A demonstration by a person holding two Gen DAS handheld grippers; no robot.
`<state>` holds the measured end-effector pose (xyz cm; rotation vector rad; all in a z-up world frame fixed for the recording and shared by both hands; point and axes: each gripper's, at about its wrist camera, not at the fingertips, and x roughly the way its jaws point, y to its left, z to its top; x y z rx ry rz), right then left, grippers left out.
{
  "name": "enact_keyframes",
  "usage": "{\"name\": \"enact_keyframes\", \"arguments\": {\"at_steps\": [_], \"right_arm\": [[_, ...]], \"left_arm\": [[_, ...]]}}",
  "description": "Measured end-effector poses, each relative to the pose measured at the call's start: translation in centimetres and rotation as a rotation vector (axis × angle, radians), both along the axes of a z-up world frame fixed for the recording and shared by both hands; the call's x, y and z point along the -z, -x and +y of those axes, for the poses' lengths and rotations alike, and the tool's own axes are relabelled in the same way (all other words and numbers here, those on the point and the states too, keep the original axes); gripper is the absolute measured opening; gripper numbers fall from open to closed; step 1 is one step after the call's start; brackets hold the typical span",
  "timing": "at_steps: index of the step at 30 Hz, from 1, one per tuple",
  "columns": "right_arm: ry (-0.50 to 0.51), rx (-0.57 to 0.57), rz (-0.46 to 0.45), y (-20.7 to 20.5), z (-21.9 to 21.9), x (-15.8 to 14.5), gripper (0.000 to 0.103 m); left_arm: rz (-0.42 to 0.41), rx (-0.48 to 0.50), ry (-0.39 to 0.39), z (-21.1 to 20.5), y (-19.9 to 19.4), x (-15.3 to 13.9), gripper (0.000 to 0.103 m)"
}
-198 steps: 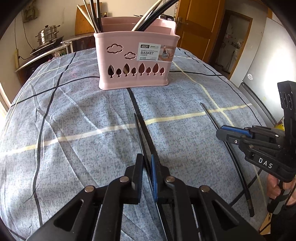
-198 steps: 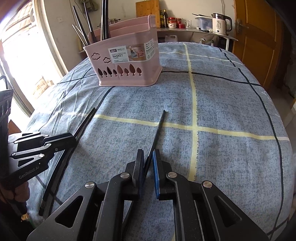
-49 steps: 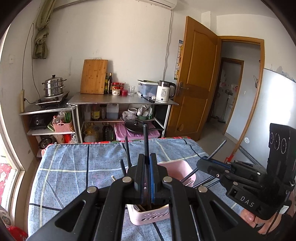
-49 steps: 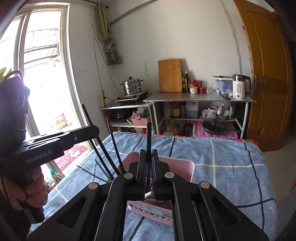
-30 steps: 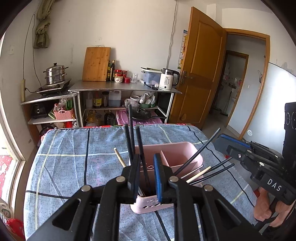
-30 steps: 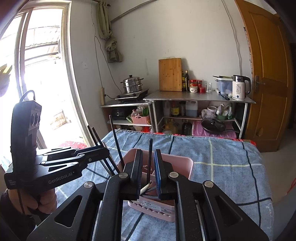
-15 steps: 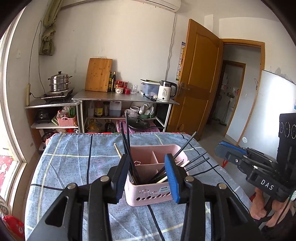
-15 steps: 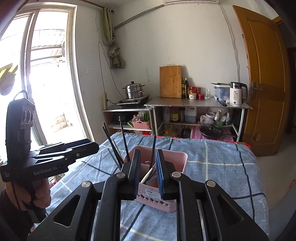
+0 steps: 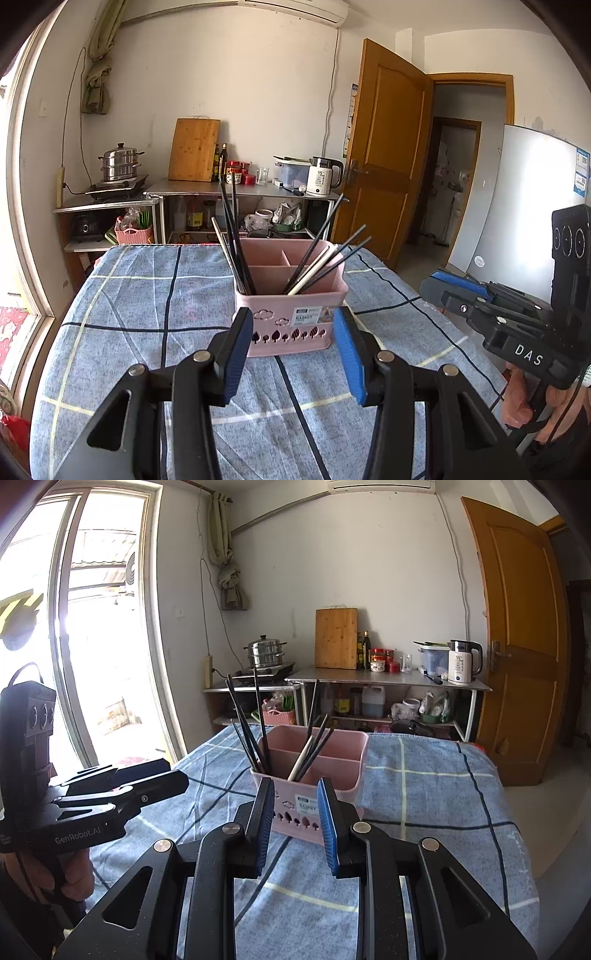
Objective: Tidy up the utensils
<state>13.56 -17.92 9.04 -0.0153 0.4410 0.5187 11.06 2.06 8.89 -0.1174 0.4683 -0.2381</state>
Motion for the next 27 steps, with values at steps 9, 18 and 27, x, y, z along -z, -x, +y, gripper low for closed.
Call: {"name": "enact_keyframes", "arguments": {"at_steps": [9,18,27], "right_arm": [[0.028,0.01,0.015,3.0,-0.1,2.5,0.025],[0.054,0.018,0.021,5.6,-0.3,4.2,0.025],[0.066,0.017,0.035,6.1,-0.5,5.0,0.025]], "left_arm": [[0.019,-0.034,-0.032,-1.3,2.7,2.4,0.048],[0.031,-0.04,-0.044,-2.3,5.3,4.5,0.048],[0.044,-0.039,-0.037,-2.4,6.1,5.2,0.048]]}}
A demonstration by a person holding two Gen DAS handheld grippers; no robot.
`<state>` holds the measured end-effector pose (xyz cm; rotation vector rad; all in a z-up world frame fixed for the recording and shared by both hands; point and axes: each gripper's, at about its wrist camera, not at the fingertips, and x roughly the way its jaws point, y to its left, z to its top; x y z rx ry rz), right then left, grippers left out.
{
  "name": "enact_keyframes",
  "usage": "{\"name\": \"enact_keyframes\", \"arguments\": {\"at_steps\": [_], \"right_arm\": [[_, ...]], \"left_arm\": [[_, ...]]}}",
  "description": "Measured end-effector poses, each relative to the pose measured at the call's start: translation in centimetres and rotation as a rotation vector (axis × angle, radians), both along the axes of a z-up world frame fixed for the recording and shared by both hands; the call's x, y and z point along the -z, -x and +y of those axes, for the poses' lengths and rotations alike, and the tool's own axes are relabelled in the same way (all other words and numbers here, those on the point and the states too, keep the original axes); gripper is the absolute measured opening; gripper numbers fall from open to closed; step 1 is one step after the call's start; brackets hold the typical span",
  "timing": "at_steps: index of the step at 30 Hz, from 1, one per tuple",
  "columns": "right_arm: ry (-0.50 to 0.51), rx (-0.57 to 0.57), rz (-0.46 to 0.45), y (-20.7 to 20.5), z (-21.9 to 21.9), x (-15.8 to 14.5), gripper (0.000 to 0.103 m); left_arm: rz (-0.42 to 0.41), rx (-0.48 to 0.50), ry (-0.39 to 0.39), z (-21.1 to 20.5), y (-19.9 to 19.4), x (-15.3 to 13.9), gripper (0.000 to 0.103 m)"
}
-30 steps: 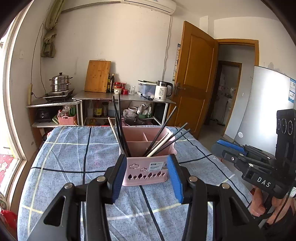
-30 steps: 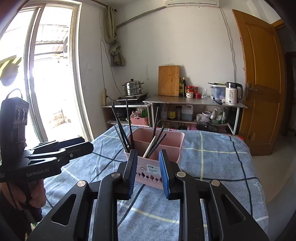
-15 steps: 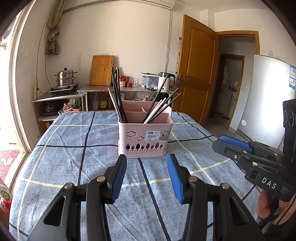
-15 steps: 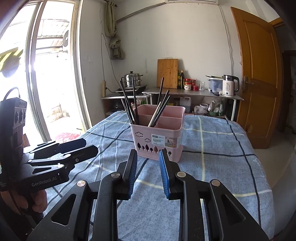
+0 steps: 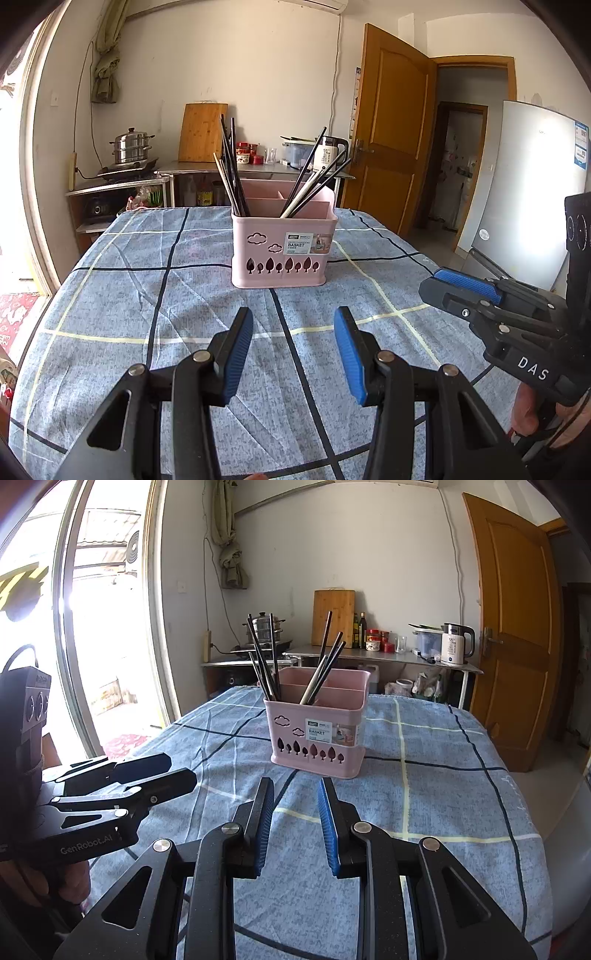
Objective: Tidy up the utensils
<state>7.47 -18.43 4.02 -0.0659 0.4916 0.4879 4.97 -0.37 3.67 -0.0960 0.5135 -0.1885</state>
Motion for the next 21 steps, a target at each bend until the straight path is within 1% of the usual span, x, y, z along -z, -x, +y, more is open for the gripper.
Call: {"name": "enact_keyframes", "arguments": {"at_steps": [21], "right_arm": [[-0.002,0.005,0.008,-0.02,-0.13,0.25,0.026]], "left_arm": [[0.001,-0.008,-0.002,-0.13,0.22,0.42,0.048]]}}
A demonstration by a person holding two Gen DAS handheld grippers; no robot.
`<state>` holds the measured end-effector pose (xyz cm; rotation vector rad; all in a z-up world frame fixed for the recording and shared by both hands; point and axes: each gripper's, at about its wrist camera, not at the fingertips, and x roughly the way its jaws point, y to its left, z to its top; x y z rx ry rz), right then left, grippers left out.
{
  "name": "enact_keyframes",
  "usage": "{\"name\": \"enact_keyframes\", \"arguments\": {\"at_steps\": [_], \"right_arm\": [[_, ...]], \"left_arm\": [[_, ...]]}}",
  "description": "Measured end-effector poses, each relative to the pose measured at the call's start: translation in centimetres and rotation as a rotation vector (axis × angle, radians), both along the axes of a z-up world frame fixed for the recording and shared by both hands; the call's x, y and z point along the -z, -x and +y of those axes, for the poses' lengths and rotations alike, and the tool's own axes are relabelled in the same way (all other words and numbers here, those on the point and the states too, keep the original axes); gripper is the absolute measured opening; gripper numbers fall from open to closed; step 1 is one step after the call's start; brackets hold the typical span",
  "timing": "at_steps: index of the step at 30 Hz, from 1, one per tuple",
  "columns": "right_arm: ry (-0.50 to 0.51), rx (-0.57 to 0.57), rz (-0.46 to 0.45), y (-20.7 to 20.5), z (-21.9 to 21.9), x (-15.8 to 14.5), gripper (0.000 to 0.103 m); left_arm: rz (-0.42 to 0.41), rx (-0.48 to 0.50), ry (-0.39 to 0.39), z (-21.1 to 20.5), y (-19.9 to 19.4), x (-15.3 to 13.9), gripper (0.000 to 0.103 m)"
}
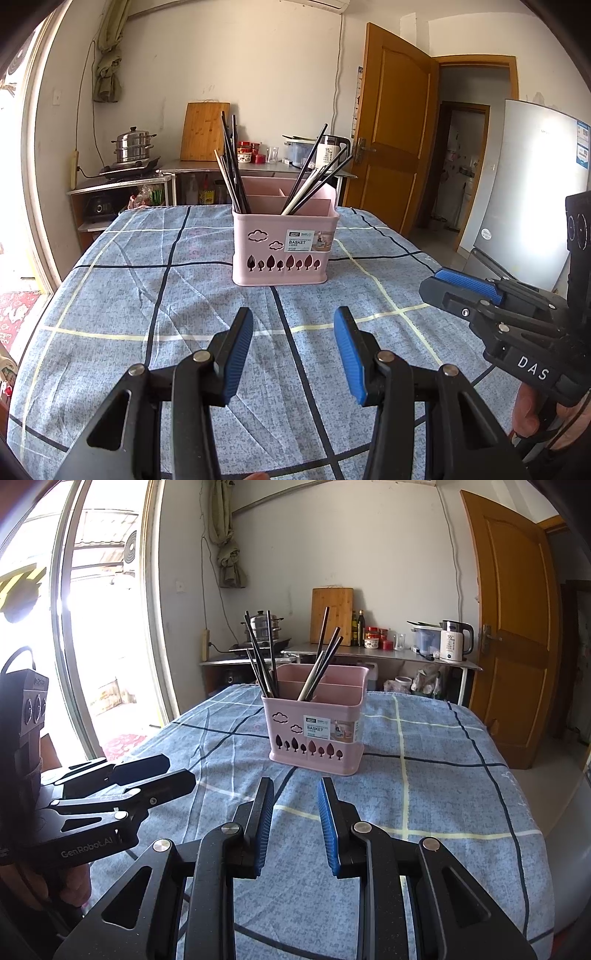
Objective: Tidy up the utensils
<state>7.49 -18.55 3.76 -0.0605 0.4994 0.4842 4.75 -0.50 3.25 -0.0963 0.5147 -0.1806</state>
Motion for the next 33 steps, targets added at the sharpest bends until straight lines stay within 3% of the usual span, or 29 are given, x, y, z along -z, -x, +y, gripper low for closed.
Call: {"name": "enact_keyframes", "arguments": {"at_steps": [33], "right_arm": [[0.002,0.002,0.006,-0.03,0.12,0.04,0.026]], "left_arm": [[0.004,-0.003,-0.006,-0.31,0.07,0.2,0.049]]}}
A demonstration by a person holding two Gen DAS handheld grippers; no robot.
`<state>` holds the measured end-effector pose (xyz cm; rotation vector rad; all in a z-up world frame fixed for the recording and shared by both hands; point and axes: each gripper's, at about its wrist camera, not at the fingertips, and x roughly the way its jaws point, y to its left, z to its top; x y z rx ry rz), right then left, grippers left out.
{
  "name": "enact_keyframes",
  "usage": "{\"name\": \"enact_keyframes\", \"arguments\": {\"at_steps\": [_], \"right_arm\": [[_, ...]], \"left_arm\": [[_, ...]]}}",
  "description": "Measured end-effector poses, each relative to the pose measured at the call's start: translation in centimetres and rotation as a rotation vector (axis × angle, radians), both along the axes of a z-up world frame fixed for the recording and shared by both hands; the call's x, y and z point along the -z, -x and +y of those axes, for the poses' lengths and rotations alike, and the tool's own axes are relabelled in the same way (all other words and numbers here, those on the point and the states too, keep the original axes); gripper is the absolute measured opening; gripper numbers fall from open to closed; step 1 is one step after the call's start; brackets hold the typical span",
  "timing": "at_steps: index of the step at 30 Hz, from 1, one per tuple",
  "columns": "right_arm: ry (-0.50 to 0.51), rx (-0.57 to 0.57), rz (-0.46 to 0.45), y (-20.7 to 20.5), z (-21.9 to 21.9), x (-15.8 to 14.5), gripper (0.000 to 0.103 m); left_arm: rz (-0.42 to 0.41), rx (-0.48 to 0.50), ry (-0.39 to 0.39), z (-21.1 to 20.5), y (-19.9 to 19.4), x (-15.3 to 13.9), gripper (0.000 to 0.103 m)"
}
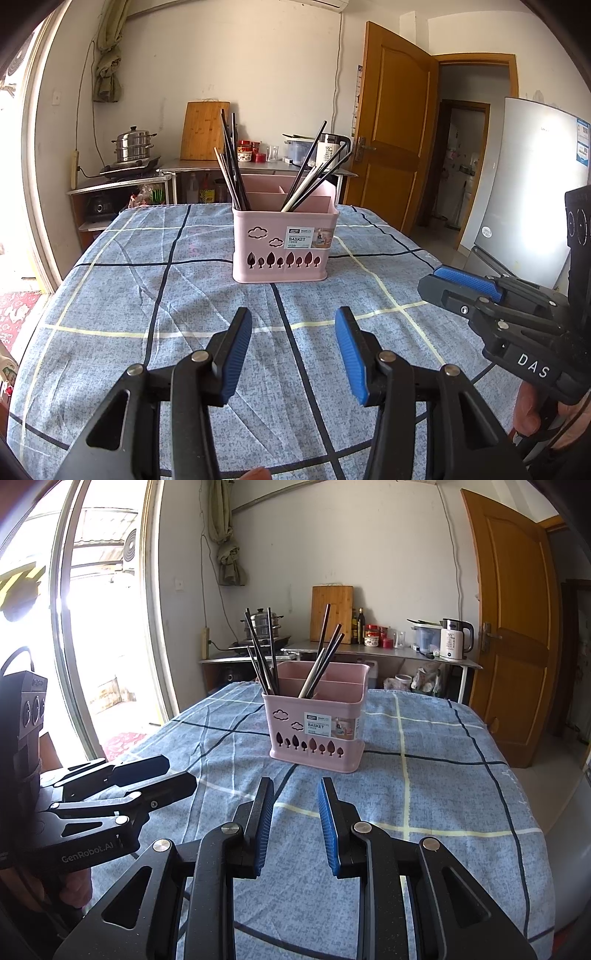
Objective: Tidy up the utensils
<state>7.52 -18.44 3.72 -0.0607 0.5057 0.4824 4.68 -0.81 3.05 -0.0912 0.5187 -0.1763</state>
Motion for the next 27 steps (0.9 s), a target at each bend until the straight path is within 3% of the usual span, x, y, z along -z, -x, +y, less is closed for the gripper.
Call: {"name": "enact_keyframes", "arguments": {"at_steps": [27], "right_arm": [[0.003,0.002,0.0,0.07,-0.06,0.12,0.026]], "left_arm": [[0.014,-0.017,-0.003,-0.05,-0.1,0.33,0.049]]}}
